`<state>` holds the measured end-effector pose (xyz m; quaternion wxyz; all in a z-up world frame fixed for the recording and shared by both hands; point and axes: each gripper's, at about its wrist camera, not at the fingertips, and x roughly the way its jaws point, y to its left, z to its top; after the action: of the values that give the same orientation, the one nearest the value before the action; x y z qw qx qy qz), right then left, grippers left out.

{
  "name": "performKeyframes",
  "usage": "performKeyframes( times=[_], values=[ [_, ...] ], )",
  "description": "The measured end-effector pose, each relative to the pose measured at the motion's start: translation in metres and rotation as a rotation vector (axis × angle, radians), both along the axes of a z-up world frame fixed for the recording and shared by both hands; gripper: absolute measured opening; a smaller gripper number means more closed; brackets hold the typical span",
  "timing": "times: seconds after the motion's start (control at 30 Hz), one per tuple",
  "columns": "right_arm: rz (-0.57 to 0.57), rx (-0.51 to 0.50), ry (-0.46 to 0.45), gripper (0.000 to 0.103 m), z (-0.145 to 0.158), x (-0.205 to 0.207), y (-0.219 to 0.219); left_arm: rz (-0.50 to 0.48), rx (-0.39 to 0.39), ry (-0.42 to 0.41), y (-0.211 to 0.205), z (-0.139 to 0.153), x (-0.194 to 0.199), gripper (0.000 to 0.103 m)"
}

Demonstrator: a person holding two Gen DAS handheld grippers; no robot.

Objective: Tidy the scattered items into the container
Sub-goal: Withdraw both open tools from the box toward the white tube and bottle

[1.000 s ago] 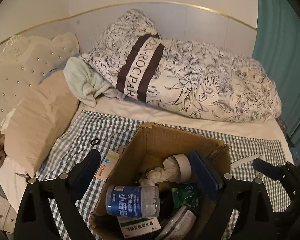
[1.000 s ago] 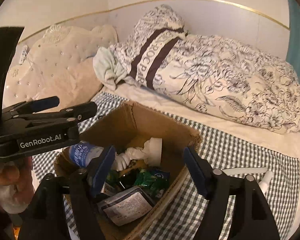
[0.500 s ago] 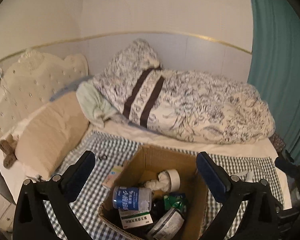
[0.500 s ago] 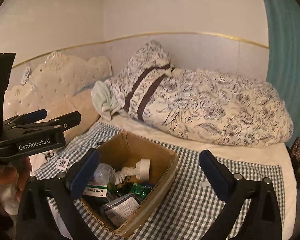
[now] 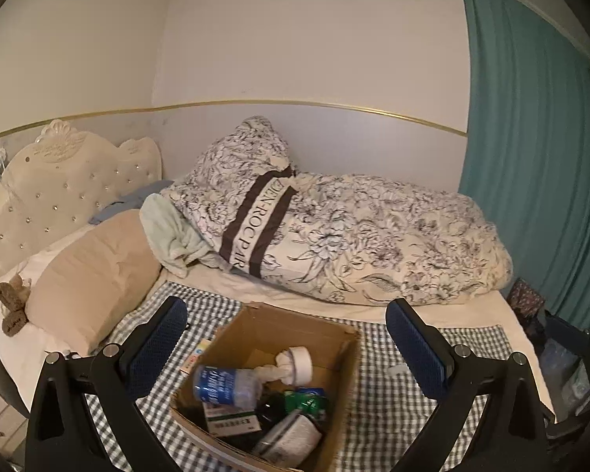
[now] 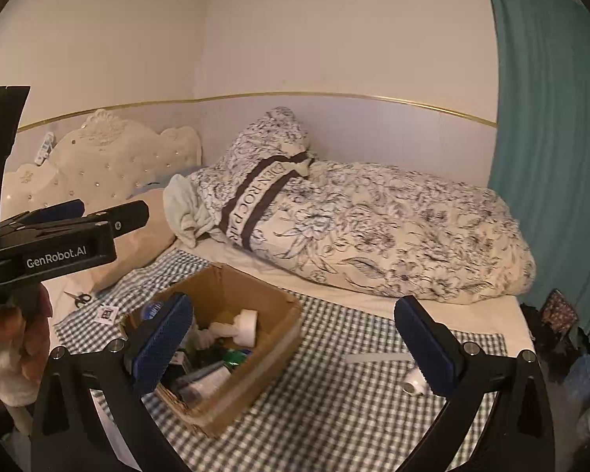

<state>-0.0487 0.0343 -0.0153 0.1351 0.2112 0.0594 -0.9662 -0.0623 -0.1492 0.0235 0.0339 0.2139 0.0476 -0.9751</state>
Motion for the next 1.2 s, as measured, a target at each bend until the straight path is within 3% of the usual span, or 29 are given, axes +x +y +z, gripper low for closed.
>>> performKeyframes(
  times=[0.47,0.83,1.2],
  values=[
    [-0.114,0.009,-0.003,0.103,-0.006,0.018,0.068,-0.108,-0.04,0.007,0.066,0.001,0.005,0.103],
    [-0.206,0.031,-0.034,0.103,-0.022,0.006,0.133,-0.168,-0.015,-0.059,0.106,-0.027,-0.023,0.103],
    [-0.216,-0.048,-0.13,0.103,-0.066,-0.033,0.164,-0.223,-0.05,-0.143,0.15,-0.07,-0.065,0.103]
  ],
)
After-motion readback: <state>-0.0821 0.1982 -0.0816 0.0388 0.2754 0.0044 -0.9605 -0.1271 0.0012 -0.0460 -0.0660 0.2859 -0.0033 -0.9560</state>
